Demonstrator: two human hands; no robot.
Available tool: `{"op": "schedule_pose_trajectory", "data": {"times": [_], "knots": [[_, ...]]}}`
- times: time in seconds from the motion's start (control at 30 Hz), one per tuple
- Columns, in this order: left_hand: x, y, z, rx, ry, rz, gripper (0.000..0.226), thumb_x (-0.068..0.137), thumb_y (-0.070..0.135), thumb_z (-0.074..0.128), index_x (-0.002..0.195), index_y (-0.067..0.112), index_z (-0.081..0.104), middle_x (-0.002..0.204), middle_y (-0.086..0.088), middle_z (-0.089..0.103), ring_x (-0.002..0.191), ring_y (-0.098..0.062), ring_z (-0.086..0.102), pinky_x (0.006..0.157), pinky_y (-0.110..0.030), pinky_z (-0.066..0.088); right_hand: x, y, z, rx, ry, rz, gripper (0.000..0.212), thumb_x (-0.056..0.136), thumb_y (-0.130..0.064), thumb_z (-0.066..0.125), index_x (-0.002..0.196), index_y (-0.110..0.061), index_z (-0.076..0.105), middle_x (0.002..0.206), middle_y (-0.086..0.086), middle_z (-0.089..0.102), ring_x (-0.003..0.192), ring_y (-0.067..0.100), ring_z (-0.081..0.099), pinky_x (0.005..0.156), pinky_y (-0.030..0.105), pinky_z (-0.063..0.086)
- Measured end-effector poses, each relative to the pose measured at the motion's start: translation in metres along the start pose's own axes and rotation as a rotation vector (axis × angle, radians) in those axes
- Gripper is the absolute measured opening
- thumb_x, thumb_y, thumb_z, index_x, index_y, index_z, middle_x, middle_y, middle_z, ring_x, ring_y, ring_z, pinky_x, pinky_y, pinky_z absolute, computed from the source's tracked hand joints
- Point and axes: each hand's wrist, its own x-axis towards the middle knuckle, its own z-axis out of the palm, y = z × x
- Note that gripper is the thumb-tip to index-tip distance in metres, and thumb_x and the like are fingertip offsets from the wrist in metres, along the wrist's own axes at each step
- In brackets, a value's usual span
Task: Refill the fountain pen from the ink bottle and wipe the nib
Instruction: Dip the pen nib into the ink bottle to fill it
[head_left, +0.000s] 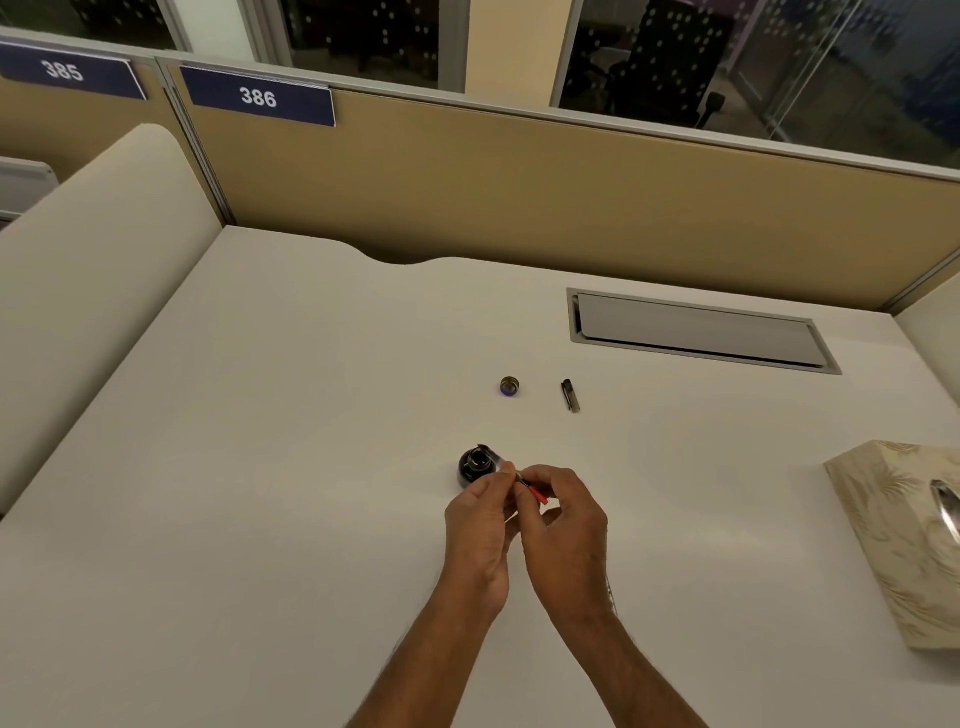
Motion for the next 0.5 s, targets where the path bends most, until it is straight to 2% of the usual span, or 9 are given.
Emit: {"op": "schedule_pose_trajectory", "data": {"times": [0.1,0.17,0.33,0.43,0.5], "knots": [[-0.004,0.000,0.000,0.095,0.014,0.068,0.020,0.098,0.019,0.064,0.088,0.011,0.080,0.091,-0.010,0.081,0.092,-0.024,0.076,0.092,-0.040,0.060,-0.002,-0.002,-0.001,0.092,0.015,0.088,0.013,0.092,-0.012,0.068,0.093,-0.024,0.071,0.090,-0.014,0.071,0.091,0.002,0.065,0.070,0.015,0.053],[-0.006,-0.001,0.000,0.157,0.020,0.111,0.021,0.099,0.021,0.064,0.089,0.011,0.080,0.092,-0.008,0.081,0.095,-0.024,0.076,0.091,-0.038,0.061,-0.003,-0.002,-0.001,0.142,0.021,0.153,0.010,0.092,-0.015,0.070,0.092,-0.025,0.072,0.088,-0.013,0.073,0.090,0.003,0.067,0.071,0.016,0.054],[-0.014,-0.004,-0.001,0.351,0.018,0.227,0.023,0.100,0.025,0.062,0.093,0.011,0.079,0.088,0.002,0.081,0.089,-0.014,0.077,0.077,-0.020,0.060,-0.009,-0.001,-0.004,0.240,0.048,0.278,0.010,0.089,-0.019,0.074,0.086,-0.029,0.072,0.082,-0.016,0.074,0.083,0.004,0.070,0.074,0.022,0.057],[-0.019,-0.005,-0.002,0.424,0.009,0.279,0.020,0.099,0.023,0.062,0.096,0.012,0.078,0.086,0.006,0.081,0.085,-0.009,0.077,0.079,-0.022,0.061,-0.013,-0.002,-0.009,0.351,0.042,0.355,0.008,0.087,-0.019,0.077,0.085,-0.026,0.073,0.081,-0.011,0.076,0.080,0.009,0.072,0.075,0.030,0.060],[-0.023,-0.005,-0.002,0.447,-0.008,0.291,0.020,0.099,0.023,0.063,0.096,0.011,0.078,0.087,0.002,0.081,0.085,-0.012,0.077,0.080,-0.023,0.061,-0.016,-0.004,-0.013,0.417,0.035,0.397,0.005,0.086,-0.019,0.077,0.087,-0.023,0.075,0.082,-0.007,0.077,0.079,0.011,0.072,0.075,0.031,0.060]]}}
